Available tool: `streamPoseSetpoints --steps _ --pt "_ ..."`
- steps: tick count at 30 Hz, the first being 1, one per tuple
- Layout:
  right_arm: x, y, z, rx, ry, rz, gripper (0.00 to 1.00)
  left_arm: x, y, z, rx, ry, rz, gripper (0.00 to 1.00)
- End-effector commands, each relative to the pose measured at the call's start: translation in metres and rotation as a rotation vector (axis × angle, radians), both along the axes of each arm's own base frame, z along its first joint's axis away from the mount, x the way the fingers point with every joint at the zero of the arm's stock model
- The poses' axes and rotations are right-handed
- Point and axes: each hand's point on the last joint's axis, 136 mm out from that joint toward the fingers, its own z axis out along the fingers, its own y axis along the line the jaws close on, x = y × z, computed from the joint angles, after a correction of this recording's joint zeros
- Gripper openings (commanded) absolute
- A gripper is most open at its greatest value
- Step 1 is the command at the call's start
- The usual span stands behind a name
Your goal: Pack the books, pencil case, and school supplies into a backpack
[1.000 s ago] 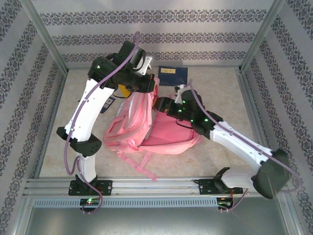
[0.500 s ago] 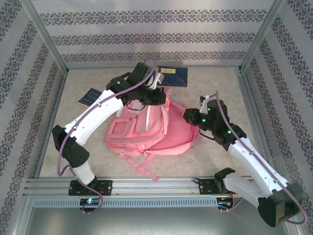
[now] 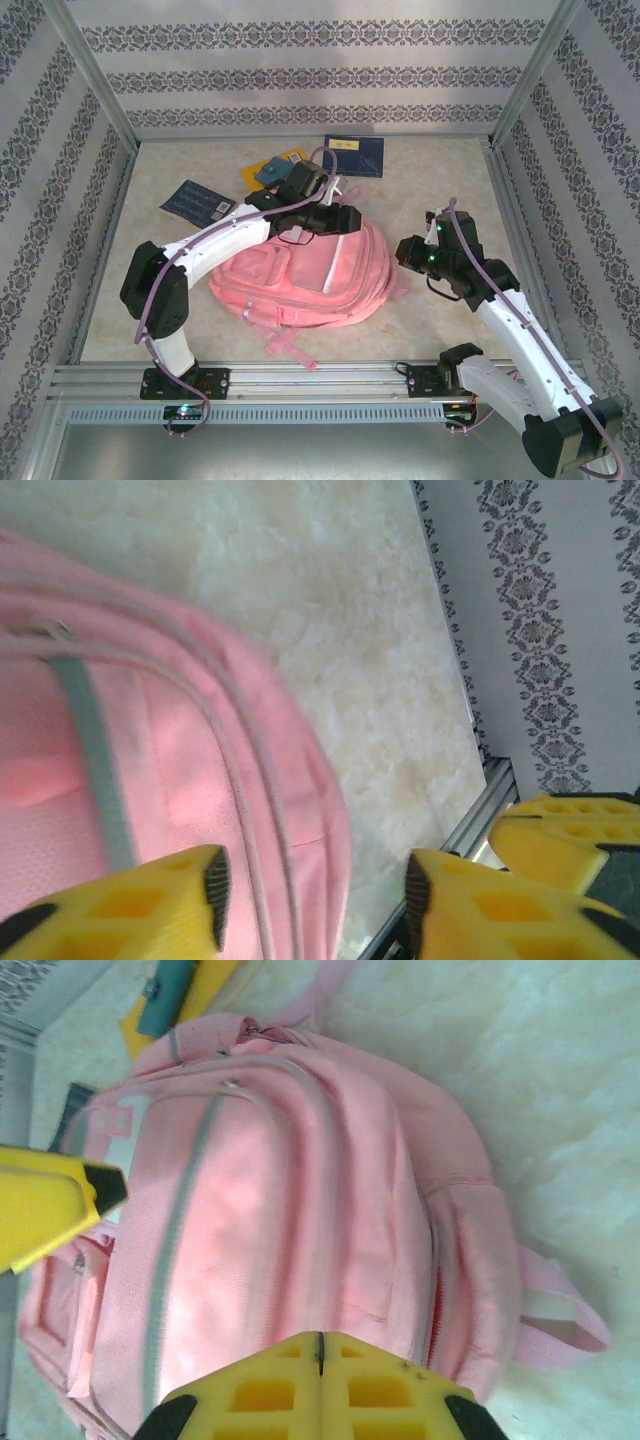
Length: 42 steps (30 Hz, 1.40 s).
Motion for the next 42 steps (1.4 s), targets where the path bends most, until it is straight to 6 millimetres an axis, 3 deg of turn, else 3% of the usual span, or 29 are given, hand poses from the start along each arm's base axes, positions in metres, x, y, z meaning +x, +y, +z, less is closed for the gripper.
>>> streamPoseSetpoints --steps 1,4,6,10,15,19,25,32,38,42 --pt "-0.004 -0.016 0.004 -0.101 0.023 -0.019 0.14 0.042 0.018 0.044 -0.075 -0.138 0.056 0.57" --pt "-0.005 -0.017 0.006 -0.119 0.04 -0.009 0.18 0.081 0.062 0.038 0.011 -0.167 0.172 0.61" --pt "-0.006 -0.016 0.006 -0.125 0.053 -0.002 0.21 0.103 0.088 0.029 0.175 -0.236 0.197 0.63" --pt "-0.008 -0.015 0.004 -0.133 0.086 0.014 0.27 0.152 0.13 -0.003 0.45 -0.282 0.231 0.68" --pt "-0.012 -0.016 0.003 -0.147 0.119 0.019 0.3 0.204 0.165 -0.041 0.631 -0.303 0.262 0.7" --pt "-0.017 -0.017 -0.003 -0.16 0.153 0.029 0.33 0.232 0.186 -0.075 0.691 -0.271 0.288 0.7" --pt "-0.024 -0.018 -0.014 -0.163 0.2 0.033 0.35 0.251 0.202 -0.122 0.757 -0.234 0.271 0.71" --pt "-0.023 -0.016 -0.023 -0.135 0.236 0.027 0.35 0.261 0.217 -0.16 0.771 -0.181 0.288 0.7" --pt "-0.018 -0.013 -0.028 -0.103 0.253 0.028 0.35 0.264 0.225 -0.183 0.78 -0.143 0.301 0.6" --pt "-0.016 -0.012 -0.028 -0.092 0.254 0.028 0.35 0.26 0.227 -0.198 0.779 -0.11 0.291 0.45"
